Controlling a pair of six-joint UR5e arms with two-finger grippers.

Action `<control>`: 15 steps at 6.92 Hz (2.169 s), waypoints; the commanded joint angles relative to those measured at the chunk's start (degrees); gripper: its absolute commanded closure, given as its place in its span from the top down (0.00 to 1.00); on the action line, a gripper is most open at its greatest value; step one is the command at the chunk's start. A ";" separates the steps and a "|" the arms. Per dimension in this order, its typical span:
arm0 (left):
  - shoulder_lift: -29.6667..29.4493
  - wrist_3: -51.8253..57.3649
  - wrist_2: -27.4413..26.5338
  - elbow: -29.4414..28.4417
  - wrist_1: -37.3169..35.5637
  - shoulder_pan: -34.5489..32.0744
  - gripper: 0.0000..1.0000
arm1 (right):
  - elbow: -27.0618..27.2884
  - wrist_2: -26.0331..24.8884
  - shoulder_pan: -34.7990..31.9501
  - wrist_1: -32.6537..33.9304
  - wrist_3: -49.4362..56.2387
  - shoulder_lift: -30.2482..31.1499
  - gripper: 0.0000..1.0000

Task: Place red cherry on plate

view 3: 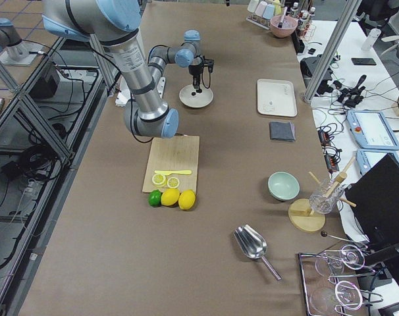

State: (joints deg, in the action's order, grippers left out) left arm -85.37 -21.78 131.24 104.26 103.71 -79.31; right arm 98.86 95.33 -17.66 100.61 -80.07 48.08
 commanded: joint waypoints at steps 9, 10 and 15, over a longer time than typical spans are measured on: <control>0.55 -0.02 0.42 -0.01 0.18 -0.14 0.98 | 14.64 5.37 -11.99 6.27 14.80 8.38 1.00; 0.55 -0.02 0.33 0.42 0.18 -0.14 0.98 | 16.08 11.57 -18.92 5.83 21.56 13.22 1.00; -0.33 -0.02 2.77 1.39 0.44 3.54 0.98 | 16.45 31.83 -51.45 5.48 62.60 34.57 1.00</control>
State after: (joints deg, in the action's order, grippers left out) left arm -85.41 -21.83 132.37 105.30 103.98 -77.19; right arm 114.97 124.08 -61.68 106.12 -27.04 76.17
